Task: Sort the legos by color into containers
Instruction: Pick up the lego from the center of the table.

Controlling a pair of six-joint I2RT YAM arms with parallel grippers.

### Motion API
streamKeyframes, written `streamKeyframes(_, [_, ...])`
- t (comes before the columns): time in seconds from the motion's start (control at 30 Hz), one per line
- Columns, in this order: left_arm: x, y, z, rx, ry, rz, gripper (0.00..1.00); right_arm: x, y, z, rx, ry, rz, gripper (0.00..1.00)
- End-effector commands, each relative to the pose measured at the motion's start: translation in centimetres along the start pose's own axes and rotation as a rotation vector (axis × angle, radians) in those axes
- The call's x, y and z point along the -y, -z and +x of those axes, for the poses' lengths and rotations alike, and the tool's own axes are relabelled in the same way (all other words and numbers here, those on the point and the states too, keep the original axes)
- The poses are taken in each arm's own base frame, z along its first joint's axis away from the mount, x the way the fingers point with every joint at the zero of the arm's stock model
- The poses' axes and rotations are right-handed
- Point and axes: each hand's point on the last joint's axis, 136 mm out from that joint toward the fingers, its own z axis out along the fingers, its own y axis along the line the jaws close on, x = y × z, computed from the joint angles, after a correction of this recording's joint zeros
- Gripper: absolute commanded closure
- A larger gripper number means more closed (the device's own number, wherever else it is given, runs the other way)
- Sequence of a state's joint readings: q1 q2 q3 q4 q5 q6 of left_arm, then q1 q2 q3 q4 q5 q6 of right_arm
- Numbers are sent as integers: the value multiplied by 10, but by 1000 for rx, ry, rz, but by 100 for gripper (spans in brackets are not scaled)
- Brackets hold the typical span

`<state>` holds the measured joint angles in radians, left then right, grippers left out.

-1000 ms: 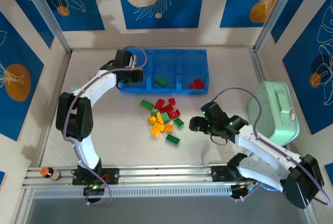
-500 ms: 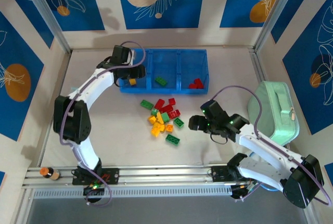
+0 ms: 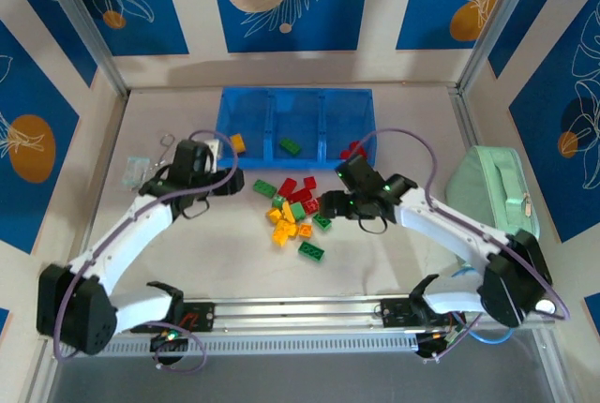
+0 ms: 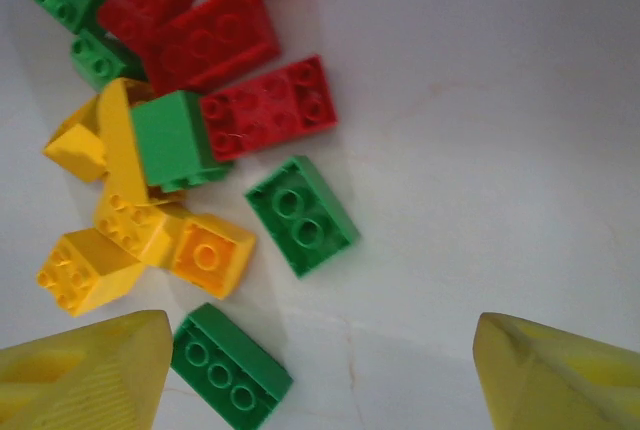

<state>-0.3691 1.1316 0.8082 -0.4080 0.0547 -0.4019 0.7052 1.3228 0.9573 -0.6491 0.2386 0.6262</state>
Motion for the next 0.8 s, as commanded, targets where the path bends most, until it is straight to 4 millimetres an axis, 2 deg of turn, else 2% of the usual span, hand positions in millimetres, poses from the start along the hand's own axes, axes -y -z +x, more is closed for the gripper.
streamKeyframes(0.0, [-6, 11, 25, -5, 36, -12, 30, -37, -5, -13, -41, 148, -62, 22])
streamKeyframes(0.1, [-4, 24, 43, 3, 41, 16, 30, -71, -18, -25, -70, 273, -127, 23])
streamKeyframes(0.2, [1, 40, 52, 44, 51, 61, 30, -98, -30, -40, -86, 355, -169, 24])
streamKeyframes(0.4, [-1, 60, 60, 85, 54, 84, 29, -137, -61, -68, -120, 485, -179, 26])
streamKeyframes(0.5, [-1, 63, 65, 73, 53, 89, 29, -147, -78, -76, -139, 542, -154, 27])
streamKeyframes(0.77, [-2, 70, 68, 99, 57, 104, 29, -157, -120, -90, -189, 650, -89, 28])
